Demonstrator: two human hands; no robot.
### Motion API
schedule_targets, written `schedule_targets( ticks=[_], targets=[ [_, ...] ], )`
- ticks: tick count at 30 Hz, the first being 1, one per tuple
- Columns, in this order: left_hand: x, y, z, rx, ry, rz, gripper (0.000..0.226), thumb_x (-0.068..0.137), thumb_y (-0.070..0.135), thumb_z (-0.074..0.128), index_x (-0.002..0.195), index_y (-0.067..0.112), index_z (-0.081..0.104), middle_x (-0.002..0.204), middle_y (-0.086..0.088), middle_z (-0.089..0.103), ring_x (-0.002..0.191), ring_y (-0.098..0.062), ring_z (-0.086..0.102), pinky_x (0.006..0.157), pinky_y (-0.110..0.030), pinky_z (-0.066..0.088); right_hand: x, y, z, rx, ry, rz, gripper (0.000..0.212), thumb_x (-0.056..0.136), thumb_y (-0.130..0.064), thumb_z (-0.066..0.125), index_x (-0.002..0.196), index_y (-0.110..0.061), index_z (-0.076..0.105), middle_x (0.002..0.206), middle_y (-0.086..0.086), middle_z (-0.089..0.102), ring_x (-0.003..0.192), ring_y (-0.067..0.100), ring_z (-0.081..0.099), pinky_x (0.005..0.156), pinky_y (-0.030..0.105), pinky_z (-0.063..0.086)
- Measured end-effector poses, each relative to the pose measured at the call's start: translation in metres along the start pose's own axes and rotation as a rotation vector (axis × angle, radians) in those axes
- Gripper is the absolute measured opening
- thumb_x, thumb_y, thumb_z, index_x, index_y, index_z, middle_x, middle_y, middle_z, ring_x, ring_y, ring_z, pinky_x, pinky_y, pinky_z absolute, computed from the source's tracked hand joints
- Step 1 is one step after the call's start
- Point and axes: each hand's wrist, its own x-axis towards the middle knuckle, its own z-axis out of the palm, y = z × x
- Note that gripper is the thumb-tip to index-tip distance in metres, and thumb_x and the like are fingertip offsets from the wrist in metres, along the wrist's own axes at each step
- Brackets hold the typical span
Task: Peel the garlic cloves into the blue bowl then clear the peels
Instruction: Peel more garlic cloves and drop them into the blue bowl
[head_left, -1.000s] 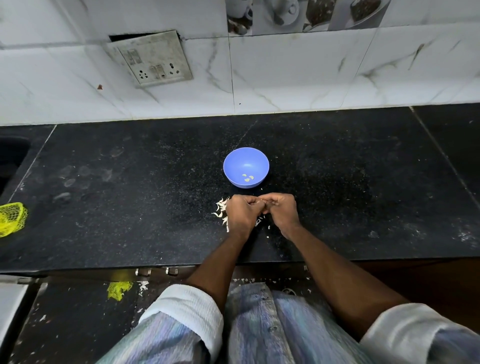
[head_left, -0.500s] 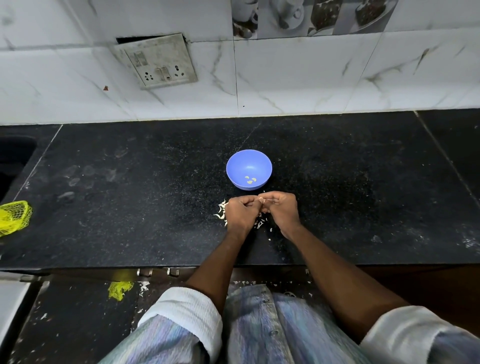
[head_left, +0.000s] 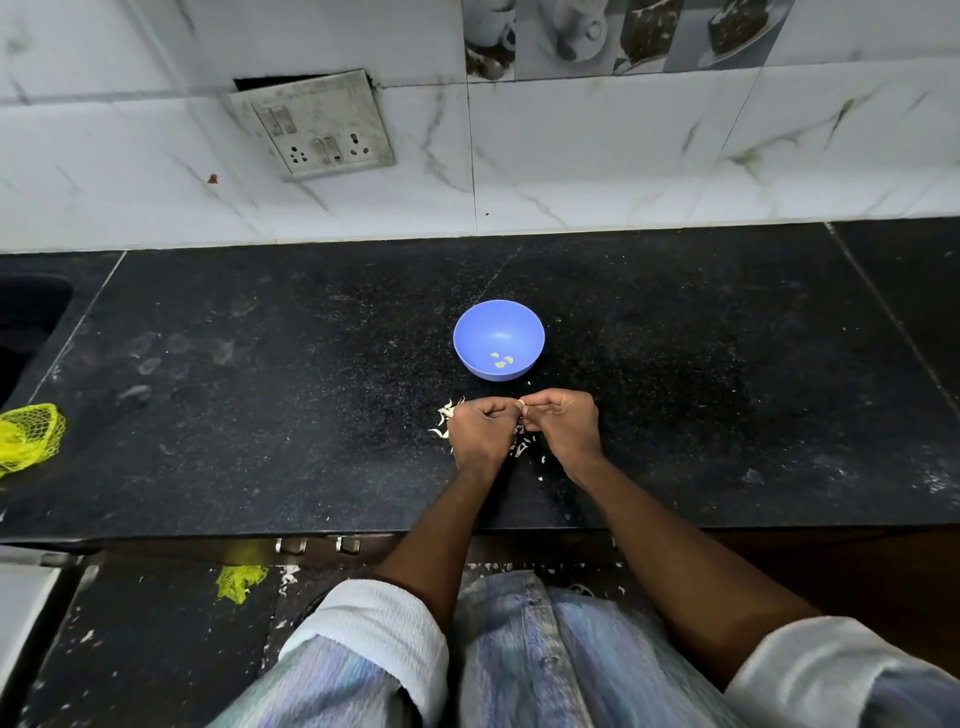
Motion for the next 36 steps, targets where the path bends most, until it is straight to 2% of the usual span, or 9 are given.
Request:
schedule_targets(
  ticks=[5, 11, 16, 19, 21, 23, 25, 31, 36],
  targets=[
    [0.0027, -0.0003, -0.0028, -0.037, -0.018, -0.026, 0.018, 0.084, 0.018, 0.076, 0.070, 0.028, 0.082, 0.068, 0.008, 0.076, 0.069, -0.020, 0.076, 0.072, -0.046, 0.065, 0.0013, -0.0013, 0.0009, -0.026, -0.034, -0.025, 0.017, 0.082, 0.006, 0.077, 0.087, -0.009, 0.081, 0.077, 0.006, 0.078, 0.077, 0.024, 0.077, 0.077, 0.034, 0.064],
    [0.0048, 0.0027, -0.0050, -0.096, -0.047, -0.074, 0.010, 0.079, 0.015, 0.077, 0.076, 0.021, 0.085, 0.070, 0.004, 0.078, 0.070, -0.019, 0.077, 0.077, -0.045, 0.066, 0.0038, -0.0010, 0.0007, -0.033, -0.069, -0.035, 0.017, 0.085, 0.007, 0.075, 0.086, -0.010, 0.080, 0.079, 0.007, 0.078, 0.079, 0.023, 0.078, 0.080, 0.037, 0.064],
    [0.0008, 0.0036, -0.0036, -0.213, -0.077, -0.127, 0.005, 0.077, 0.012, 0.079, 0.074, 0.011, 0.084, 0.072, -0.011, 0.077, 0.068, -0.019, 0.071, 0.078, -0.045, 0.063, 0.0028, 0.0026, 0.0000, -0.042, -0.043, -0.064, 0.019, 0.086, 0.009, 0.072, 0.085, -0.009, 0.079, 0.079, 0.010, 0.078, 0.078, 0.027, 0.077, 0.080, 0.040, 0.064],
    [-0.0020, -0.0005, -0.0026, -0.269, -0.111, -0.155, 0.009, 0.076, 0.014, 0.079, 0.074, 0.006, 0.082, 0.079, -0.024, 0.076, 0.072, -0.023, 0.067, 0.078, -0.044, 0.060, 0.0013, 0.0065, -0.0011, -0.071, -0.038, -0.085, 0.017, 0.085, 0.008, 0.073, 0.085, -0.008, 0.079, 0.078, 0.008, 0.077, 0.075, 0.023, 0.076, 0.078, 0.039, 0.063],
    [-0.0021, -0.0008, -0.0028, -0.340, -0.139, -0.190, 0.008, 0.082, 0.007, 0.078, 0.083, 0.000, 0.082, 0.087, -0.028, 0.076, 0.076, -0.025, 0.069, 0.079, -0.037, 0.060, 0.0005, 0.0050, -0.0018, -0.104, -0.032, -0.093, 0.018, 0.084, 0.008, 0.074, 0.085, -0.009, 0.080, 0.077, 0.005, 0.078, 0.074, 0.020, 0.076, 0.077, 0.037, 0.063],
    [-0.0008, 0.0002, -0.0028, -0.401, -0.151, -0.226, 0.011, 0.088, -0.001, 0.075, 0.094, -0.007, 0.080, 0.092, -0.028, 0.077, 0.073, -0.019, 0.071, 0.074, -0.024, 0.061, 0.0012, 0.0037, -0.0021, -0.097, -0.020, -0.087, 0.019, 0.084, 0.009, 0.074, 0.085, -0.009, 0.080, 0.075, 0.004, 0.077, 0.071, 0.018, 0.075, 0.074, 0.032, 0.062],
    [-0.0001, 0.0002, -0.0036, -0.434, -0.166, -0.242, 0.012, 0.089, -0.002, 0.074, 0.098, -0.009, 0.079, 0.094, -0.026, 0.077, 0.070, -0.014, 0.071, 0.071, -0.018, 0.061, 0.0007, 0.0026, -0.0020, -0.099, -0.015, -0.090, 0.019, 0.084, 0.009, 0.073, 0.085, -0.009, 0.080, 0.075, 0.003, 0.077, 0.071, 0.018, 0.075, 0.073, 0.032, 0.061],
    [-0.0018, 0.0034, -0.0049, -0.421, -0.133, -0.247, 0.010, 0.085, -0.003, 0.075, 0.093, -0.007, 0.080, 0.089, -0.025, 0.078, 0.073, -0.020, 0.070, 0.070, -0.020, 0.061, -0.0025, 0.0011, -0.0006, -0.101, -0.029, -0.104, 0.017, 0.085, 0.011, 0.072, 0.086, -0.004, 0.079, 0.077, 0.006, 0.078, 0.074, 0.020, 0.076, 0.076, 0.032, 0.062],
    [-0.0026, 0.0068, -0.0039, -0.432, -0.099, -0.247, 0.009, 0.084, 0.000, 0.077, 0.090, -0.006, 0.080, 0.087, -0.025, 0.077, 0.071, -0.019, 0.069, 0.068, -0.021, 0.060, -0.0012, -0.0028, 0.0005, -0.094, -0.021, -0.103, 0.020, 0.085, 0.013, 0.069, 0.085, -0.005, 0.079, 0.077, 0.006, 0.077, 0.073, 0.016, 0.076, 0.072, 0.025, 0.060]
  ],
)
